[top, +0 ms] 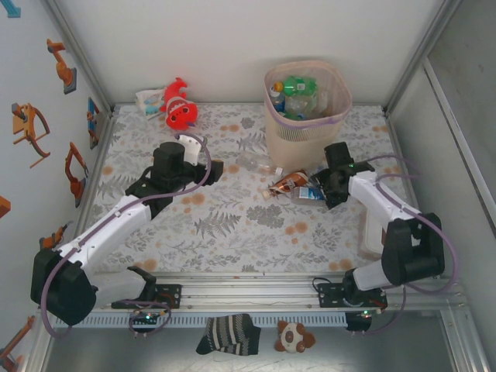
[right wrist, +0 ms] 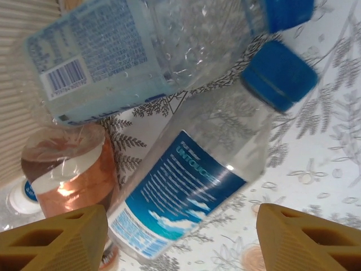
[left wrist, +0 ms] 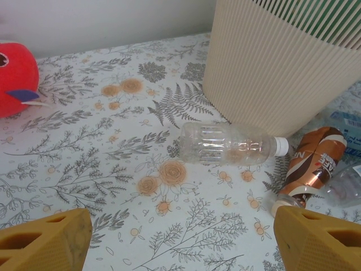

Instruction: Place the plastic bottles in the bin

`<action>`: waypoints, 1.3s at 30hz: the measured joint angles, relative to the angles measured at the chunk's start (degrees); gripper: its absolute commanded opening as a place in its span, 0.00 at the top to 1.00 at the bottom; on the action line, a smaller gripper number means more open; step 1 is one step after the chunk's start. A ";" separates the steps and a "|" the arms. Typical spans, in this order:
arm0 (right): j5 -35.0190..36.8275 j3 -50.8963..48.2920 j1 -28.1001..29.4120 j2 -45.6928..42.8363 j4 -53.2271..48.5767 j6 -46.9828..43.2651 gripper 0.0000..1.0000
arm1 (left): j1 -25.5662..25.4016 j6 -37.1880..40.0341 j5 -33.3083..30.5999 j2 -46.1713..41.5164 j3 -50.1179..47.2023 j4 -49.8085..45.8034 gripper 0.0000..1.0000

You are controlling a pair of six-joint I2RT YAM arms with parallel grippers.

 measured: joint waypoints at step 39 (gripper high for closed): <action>-1.31 -2.36 0.00 3.32 4.70 9.09 0.47 | 0.00 0.02 -1.09 -4.48 0.02 -3.41 0.16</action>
